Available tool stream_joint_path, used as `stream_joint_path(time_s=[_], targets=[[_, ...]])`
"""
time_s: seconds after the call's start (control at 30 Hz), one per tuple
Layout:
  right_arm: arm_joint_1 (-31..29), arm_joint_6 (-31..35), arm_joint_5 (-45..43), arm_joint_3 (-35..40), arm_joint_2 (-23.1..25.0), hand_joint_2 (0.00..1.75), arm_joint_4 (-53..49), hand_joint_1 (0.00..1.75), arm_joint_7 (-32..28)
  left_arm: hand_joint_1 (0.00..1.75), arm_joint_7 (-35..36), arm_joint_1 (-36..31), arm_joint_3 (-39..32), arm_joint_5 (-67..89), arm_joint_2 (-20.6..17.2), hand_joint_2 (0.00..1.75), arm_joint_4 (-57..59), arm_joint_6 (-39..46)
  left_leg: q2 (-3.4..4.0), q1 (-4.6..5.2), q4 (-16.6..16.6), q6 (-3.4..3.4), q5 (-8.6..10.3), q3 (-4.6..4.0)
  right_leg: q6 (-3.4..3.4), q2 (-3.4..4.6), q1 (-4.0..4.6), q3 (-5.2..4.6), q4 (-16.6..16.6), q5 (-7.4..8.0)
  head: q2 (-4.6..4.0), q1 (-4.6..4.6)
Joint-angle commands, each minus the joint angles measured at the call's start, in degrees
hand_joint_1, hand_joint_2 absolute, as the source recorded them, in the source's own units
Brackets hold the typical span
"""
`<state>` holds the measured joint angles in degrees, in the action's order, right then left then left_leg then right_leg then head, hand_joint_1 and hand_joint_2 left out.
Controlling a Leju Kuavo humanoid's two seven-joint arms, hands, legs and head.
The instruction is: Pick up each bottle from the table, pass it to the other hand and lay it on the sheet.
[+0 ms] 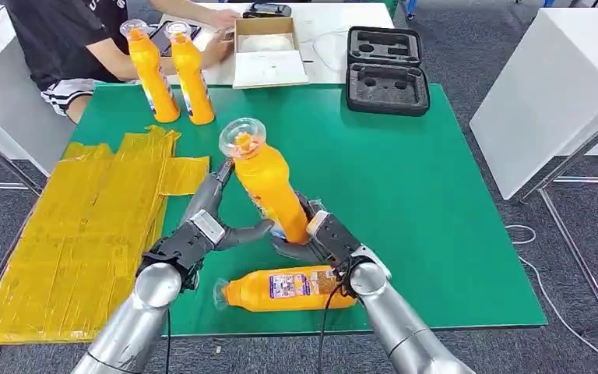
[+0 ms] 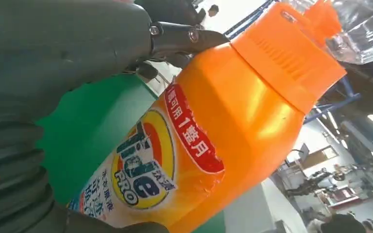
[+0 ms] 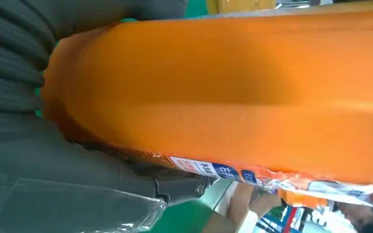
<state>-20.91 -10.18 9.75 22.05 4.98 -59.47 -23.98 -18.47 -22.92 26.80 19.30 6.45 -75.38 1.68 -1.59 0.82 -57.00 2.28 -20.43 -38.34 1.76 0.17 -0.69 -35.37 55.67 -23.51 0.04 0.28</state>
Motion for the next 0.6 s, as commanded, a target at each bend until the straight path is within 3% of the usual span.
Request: stream_joint_path(time_s=[0.03, 0.27, 0.6], targets=[[-4.93, 1.03, -0.31, 3.57, 0.06, 1.75, 7.79, 1.75, -0.41, 0.00, 0.95, -3.23, 2.30, -1.31, -1.66, 1.75, 5.66, -1.54, 0.24, -0.05, -0.06, -0.20, -0.24, 0.44, -0.08, 0.10, 0.06, 0.45, -0.02, -0.17, 0.00, 0.00], [-6.10, 4.80, 1.08, 6.70, 1.56, 1.75, 9.64, 1.75, -0.86, 0.00, 4.32, -5.53, 0.65, -12.19, -0.28, 1.75, 13.82, -9.67, 0.14, -0.03, 0.00, -0.14, -0.10, 0.25, -0.07, 0.05, 0.04, 0.26, -0.03, -0.07, 0.00, 0.00], [-6.34, 5.96, 1.24, 7.87, 1.53, 1.75, 9.44, 1.75, -0.67, 0.00, 6.62, -6.60, 1.17, -17.75, -0.33, 1.75, 16.91, -11.69, 0.20, -0.06, -0.11, -0.19, -0.25, 0.42, -0.08, 0.06, 0.08, 0.45, 0.02, -0.19, 0.00, 0.00]])
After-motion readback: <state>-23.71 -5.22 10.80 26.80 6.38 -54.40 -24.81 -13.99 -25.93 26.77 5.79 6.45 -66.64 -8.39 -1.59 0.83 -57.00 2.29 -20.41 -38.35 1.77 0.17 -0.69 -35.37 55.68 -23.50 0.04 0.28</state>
